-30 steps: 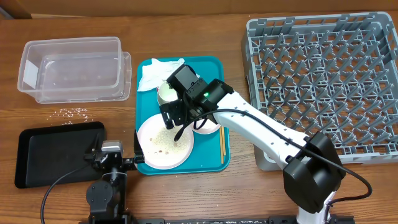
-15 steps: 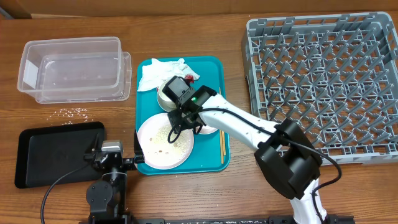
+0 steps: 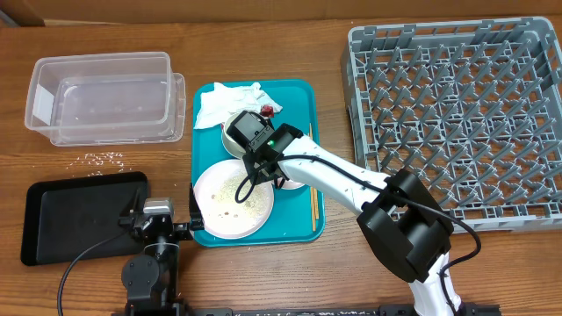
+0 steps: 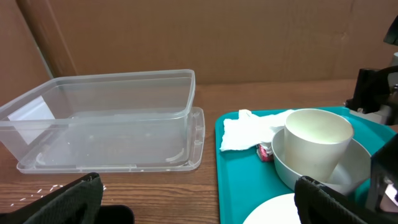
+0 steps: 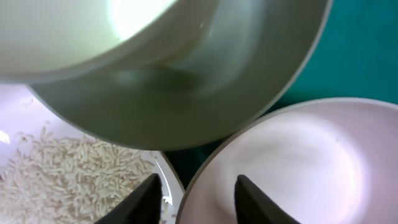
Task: Sort waste into correct bins and load items into the dishwasher
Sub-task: 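Grasp the pink bowl rim with the right gripper, then lift the pink bowl and carry it to the dish rack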
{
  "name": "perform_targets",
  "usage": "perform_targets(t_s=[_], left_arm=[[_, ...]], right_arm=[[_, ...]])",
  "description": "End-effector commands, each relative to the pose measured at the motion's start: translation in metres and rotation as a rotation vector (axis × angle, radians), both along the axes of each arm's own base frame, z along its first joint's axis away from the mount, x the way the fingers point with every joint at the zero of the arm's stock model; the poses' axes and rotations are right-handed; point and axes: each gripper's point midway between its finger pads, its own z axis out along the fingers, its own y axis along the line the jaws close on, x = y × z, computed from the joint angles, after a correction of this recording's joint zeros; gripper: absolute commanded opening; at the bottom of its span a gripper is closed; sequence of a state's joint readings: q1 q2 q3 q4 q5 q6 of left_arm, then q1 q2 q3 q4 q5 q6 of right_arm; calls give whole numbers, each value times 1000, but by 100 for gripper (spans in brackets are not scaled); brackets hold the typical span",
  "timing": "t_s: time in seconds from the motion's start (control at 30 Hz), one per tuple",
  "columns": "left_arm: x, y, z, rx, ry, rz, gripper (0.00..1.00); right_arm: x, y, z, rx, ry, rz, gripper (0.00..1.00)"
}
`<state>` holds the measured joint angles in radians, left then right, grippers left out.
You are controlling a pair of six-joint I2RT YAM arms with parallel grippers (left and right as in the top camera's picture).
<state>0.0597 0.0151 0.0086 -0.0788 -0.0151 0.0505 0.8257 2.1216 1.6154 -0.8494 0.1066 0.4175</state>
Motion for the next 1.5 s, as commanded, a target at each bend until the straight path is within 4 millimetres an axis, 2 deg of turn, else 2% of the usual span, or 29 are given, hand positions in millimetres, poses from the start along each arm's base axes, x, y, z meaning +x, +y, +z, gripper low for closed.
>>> perform_targets(t_s=[0.0,0.07,0.1,0.3,0.6,0.67,0.9,1.0,1.07,1.2,1.33,1.47], left_arm=[[0,-1,1,-13,-10,-5,100],[0,-1,1,-13,-10,-5,100],[0,-1,1,-13,-10,-5,100],[0,-1,1,-13,-10,-5,100],[0,-1,1,-13,-10,-5,100],[0,-1,1,-13,-10,-5,100],[0,-1,1,-13,-10,-5,100],[0,-1,1,-13,-10,-5,100],[0,-1,1,-13,-10,-5,100],[0,-1,1,-13,-10,-5,100],[0,-1,1,-13,-10,-5,100],[0,-1,1,-13,-10,-5,100]], right_arm=[[3,4,11,14,-32,-4,35],[3,4,11,14,-32,-4,32],[3,4,12,13,-31,-3,27],[1,2,14,14,-25,-3,19],[0,4,36,50,-36,-22,4],[0,5,47,66,-46,-20,4],[2,-6,121,153,-126,-39,4],[11,-26,159,198,-177,-77,4],[24,-54,190,232,-227,-137,4],[51,-121,230,280,-304,-246,4],[76,-181,244,382,-294,-294,4],[93,-219,251,583,-261,-212,4]])
